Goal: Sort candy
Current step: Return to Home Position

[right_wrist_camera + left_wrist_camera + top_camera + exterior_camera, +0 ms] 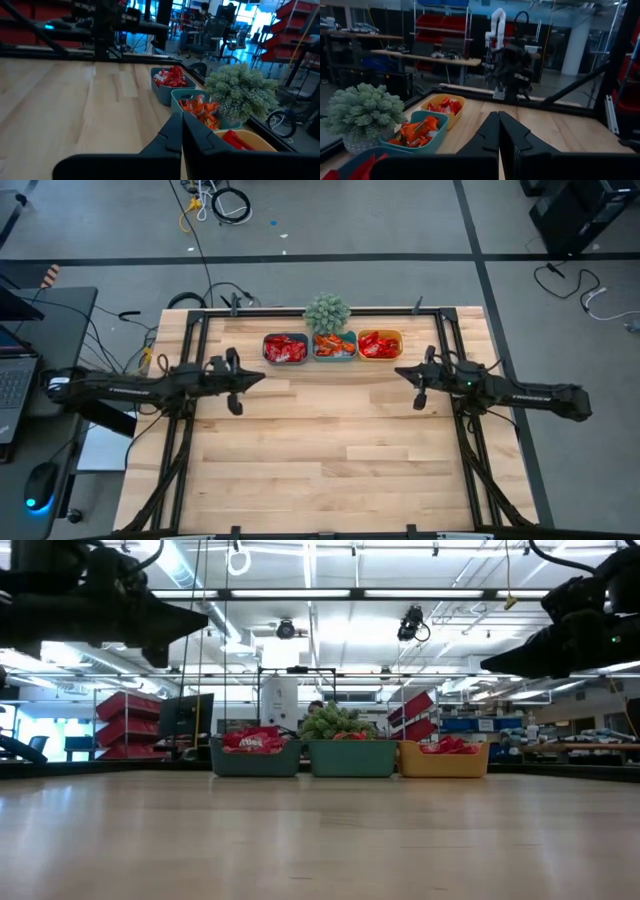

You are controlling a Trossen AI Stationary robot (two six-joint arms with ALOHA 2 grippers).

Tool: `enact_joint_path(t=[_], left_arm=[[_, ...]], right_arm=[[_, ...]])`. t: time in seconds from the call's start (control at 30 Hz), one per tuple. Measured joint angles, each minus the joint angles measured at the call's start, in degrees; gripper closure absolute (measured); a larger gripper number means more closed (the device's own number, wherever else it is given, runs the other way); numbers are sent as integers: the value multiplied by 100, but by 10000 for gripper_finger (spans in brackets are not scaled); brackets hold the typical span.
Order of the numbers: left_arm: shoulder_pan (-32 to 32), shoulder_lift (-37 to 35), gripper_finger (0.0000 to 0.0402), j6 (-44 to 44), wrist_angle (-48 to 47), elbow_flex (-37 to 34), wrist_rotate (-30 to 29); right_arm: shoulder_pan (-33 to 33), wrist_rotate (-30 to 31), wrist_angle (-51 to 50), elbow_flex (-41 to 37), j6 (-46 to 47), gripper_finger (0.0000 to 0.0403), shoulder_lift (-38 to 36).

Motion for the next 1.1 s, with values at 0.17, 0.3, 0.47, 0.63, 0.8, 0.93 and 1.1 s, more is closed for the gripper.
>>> enact_joint_path(t=[0.17,0.3,0.47,0.63,0.8,0.93,1.1], left_arm=[[-1,-572,402,-34,-285,-294,-88],[-1,-811,402,-41,-747,-298,-130],[4,-988,402,-39,-1177,-298,-28],[378,-996,402,9,-1128,-300,389],[949,-1108,402,-27,-1125,-300,999],[1187,-1551,402,-131,-1394,-300,1226],[1234,-2521,402,-157,-2294,-300,1239]], right_arm=[[0,1,-397,2,79,403,-584],[11,-155,-426,2,-15,403,-953],[9,-436,-483,4,-17,403,-1133],[-9,-659,-525,4,112,403,-1110],[-222,-665,-688,72,125,403,-1109],[-393,-508,-1663,397,344,403,-1128],[-397,-642,-1847,433,629,403,-1128]])
